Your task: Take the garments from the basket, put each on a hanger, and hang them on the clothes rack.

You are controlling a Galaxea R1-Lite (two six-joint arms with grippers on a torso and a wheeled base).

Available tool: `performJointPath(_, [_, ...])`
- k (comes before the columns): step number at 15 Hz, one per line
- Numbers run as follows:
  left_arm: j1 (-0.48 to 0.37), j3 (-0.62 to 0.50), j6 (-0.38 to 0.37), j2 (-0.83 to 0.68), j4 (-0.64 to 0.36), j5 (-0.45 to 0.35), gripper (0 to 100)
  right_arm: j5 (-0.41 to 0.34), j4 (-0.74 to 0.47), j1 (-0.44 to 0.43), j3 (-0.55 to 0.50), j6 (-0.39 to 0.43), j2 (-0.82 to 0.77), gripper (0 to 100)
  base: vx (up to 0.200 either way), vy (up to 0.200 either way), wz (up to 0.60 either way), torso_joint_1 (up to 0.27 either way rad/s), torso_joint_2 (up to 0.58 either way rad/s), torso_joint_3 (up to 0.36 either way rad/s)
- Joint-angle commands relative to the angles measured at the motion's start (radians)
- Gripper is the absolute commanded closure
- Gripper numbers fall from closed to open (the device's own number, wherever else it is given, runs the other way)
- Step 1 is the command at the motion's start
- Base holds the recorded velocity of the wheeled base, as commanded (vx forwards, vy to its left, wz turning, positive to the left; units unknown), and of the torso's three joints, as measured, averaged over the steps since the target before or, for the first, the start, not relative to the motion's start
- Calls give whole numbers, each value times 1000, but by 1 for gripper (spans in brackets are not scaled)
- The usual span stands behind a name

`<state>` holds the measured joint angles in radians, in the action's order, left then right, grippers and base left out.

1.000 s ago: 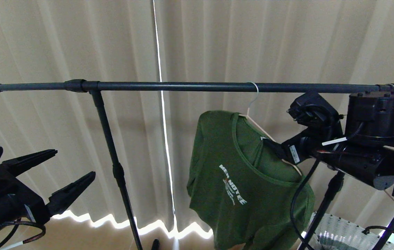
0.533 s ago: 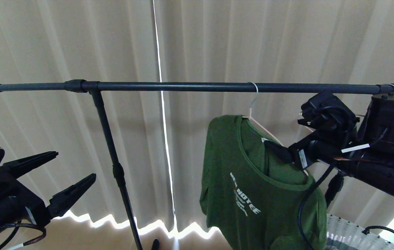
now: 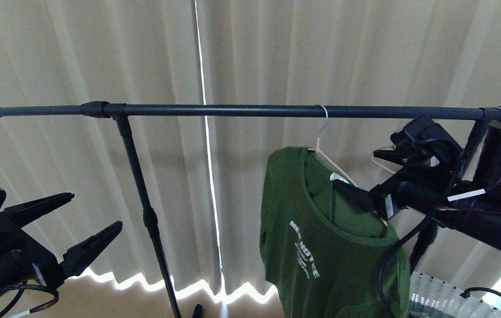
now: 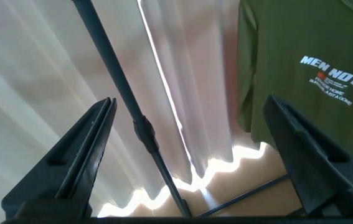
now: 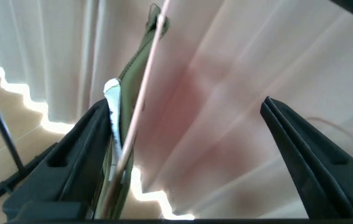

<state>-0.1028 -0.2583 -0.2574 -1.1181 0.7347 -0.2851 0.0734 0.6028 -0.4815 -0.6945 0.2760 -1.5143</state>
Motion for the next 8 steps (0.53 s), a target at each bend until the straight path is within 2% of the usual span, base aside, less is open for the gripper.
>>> performJointPath(1, [0,1,0,-2,0,0,0,-4,0,0,1,2,16,0,0,0,0,0,0,0])
performJointPath(3, [0,1,0,-2,0,0,0,-21,2,0,16,-1,29,0,0,0,0,0,0,0])
performJointPath(6, [0,2,0,0,0,0,0,-106,6,0,50,-1,54,0,0,0,0,0,0,0])
performJointPath(8, [0,7,-5,-2,0,0,0,-127,43,1,61,-1,54,0,0,0,0,0,0,0])
